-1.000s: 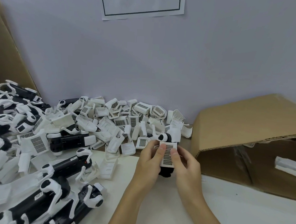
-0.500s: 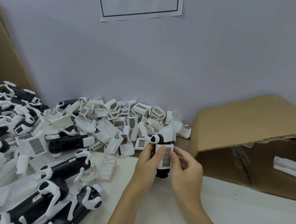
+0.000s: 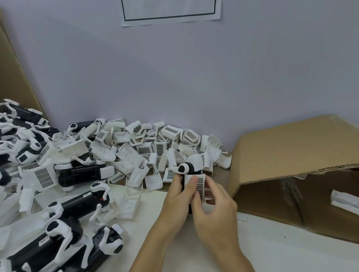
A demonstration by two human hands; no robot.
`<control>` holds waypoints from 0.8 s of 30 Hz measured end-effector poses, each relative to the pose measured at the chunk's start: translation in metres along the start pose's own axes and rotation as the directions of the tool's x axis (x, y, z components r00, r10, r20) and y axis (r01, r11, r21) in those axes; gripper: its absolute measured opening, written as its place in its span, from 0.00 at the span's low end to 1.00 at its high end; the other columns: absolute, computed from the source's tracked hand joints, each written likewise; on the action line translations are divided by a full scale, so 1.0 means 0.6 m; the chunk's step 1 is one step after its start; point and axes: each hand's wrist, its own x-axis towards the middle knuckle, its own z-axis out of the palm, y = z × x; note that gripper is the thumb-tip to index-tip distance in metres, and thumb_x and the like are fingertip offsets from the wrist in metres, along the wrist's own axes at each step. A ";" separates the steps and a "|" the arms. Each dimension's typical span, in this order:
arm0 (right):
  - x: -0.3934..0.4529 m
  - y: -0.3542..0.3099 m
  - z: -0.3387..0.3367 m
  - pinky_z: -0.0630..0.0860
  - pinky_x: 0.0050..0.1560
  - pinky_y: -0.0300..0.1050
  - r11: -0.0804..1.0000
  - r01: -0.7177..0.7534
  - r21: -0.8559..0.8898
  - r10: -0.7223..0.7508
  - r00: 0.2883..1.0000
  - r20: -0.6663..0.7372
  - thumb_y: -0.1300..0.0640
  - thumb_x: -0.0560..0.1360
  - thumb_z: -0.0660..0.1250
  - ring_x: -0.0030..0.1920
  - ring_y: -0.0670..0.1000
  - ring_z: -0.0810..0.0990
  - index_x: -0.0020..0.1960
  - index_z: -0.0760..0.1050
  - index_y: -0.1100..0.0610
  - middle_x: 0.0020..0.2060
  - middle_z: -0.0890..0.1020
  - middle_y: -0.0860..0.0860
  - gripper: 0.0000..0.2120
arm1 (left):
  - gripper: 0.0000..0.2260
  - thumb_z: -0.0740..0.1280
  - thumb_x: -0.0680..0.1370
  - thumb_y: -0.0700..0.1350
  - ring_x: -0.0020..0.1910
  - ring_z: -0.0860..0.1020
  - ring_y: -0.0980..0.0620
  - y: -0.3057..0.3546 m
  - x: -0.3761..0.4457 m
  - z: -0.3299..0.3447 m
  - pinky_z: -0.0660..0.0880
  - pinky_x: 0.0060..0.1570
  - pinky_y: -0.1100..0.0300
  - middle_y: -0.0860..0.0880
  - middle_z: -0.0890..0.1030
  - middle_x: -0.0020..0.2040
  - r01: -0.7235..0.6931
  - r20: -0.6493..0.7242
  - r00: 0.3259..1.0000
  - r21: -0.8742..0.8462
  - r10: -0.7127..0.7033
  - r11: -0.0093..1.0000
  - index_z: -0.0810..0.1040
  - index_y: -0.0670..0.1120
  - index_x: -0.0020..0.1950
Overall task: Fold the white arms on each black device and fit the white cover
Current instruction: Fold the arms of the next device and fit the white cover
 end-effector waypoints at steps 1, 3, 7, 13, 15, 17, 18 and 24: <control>-0.001 -0.002 0.000 0.75 0.51 0.30 1.000 0.014 -0.017 -0.014 1.000 0.019 0.50 0.76 0.66 0.52 0.40 0.80 0.65 0.77 0.50 0.50 0.80 0.40 0.17 | 0.08 0.63 0.83 0.48 0.56 0.83 0.52 0.001 0.000 -0.001 0.79 0.53 0.56 0.52 0.85 0.56 0.005 -0.003 1.000 -0.006 -0.005 1.000 0.78 0.58 0.60; 0.000 0.000 0.001 0.74 0.49 0.30 0.999 0.019 -0.049 -0.017 0.999 0.041 0.51 0.76 0.68 0.51 0.40 0.79 0.63 0.77 0.47 0.48 0.78 0.39 0.15 | 0.08 0.64 0.82 0.47 0.54 0.84 0.51 0.005 -0.001 0.000 0.80 0.49 0.58 0.52 0.85 0.54 0.007 -0.002 1.000 -0.010 -0.007 1.000 0.77 0.56 0.60; 0.002 0.007 0.004 0.71 0.44 0.26 0.999 0.002 -0.033 -0.003 0.999 -0.034 0.55 0.76 0.71 0.48 0.41 0.78 0.58 0.79 0.49 0.44 0.78 0.42 0.11 | 0.08 0.64 0.81 0.50 0.53 0.84 0.54 0.009 -0.004 0.002 0.80 0.49 0.59 0.52 0.85 0.54 0.039 0.019 0.999 -0.026 -0.039 0.999 0.78 0.56 0.59; 0.007 0.007 -0.004 0.74 0.45 0.32 0.978 -0.049 0.205 0.096 0.970 -0.225 0.56 0.77 0.70 0.48 0.44 0.79 0.55 0.75 0.37 0.45 0.80 0.39 0.14 | 0.12 0.58 0.85 0.48 0.37 0.83 0.59 0.015 -0.001 -0.004 0.76 0.31 0.67 0.49 0.85 0.52 0.089 -0.087 0.991 -0.127 -0.101 0.988 0.79 0.51 0.63; 0.007 0.008 -0.006 0.75 0.45 0.33 0.978 -0.053 0.204 0.096 0.974 -0.206 0.58 0.77 0.70 0.48 0.44 0.79 0.54 0.74 0.35 0.46 0.79 0.37 0.17 | 0.12 0.58 0.85 0.48 0.44 0.85 0.56 0.019 -0.002 -0.003 0.78 0.35 0.64 0.47 0.85 0.54 0.090 -0.115 0.987 -0.156 -0.108 0.984 0.80 0.51 0.63; 0.006 0.007 -0.004 0.76 0.46 0.36 0.981 -0.060 0.187 0.090 0.984 -0.156 0.57 0.76 0.70 0.49 0.43 0.79 0.54 0.74 0.34 0.47 0.78 0.37 0.18 | 0.13 0.58 0.85 0.48 0.51 0.84 0.54 0.020 -0.002 -0.001 0.80 0.40 0.63 0.48 0.85 0.56 0.088 -0.129 0.985 -0.170 -0.111 0.982 0.79 0.50 0.64; 0.006 0.007 -0.002 0.76 0.46 0.35 0.982 -0.061 0.176 0.084 0.988 -0.127 0.57 0.76 0.71 0.49 0.42 0.79 0.53 0.74 0.34 0.46 0.78 0.37 0.17 | 0.13 0.58 0.85 0.48 0.53 0.84 0.54 0.021 -0.002 0.000 0.80 0.42 0.62 0.49 0.85 0.56 0.089 -0.128 0.986 -0.169 -0.111 0.982 0.79 0.50 0.64; 0.006 0.009 0.000 0.70 0.45 0.26 0.999 -0.001 0.053 0.004 0.999 -0.054 0.57 0.75 0.73 0.48 0.41 0.79 0.56 0.80 0.46 0.46 0.78 0.42 0.12 | 0.12 0.57 0.85 0.44 0.36 0.83 0.59 0.028 -0.007 0.011 0.74 0.28 0.69 0.50 0.86 0.47 0.119 -0.026 0.992 -0.172 -0.125 0.978 0.80 0.50 0.60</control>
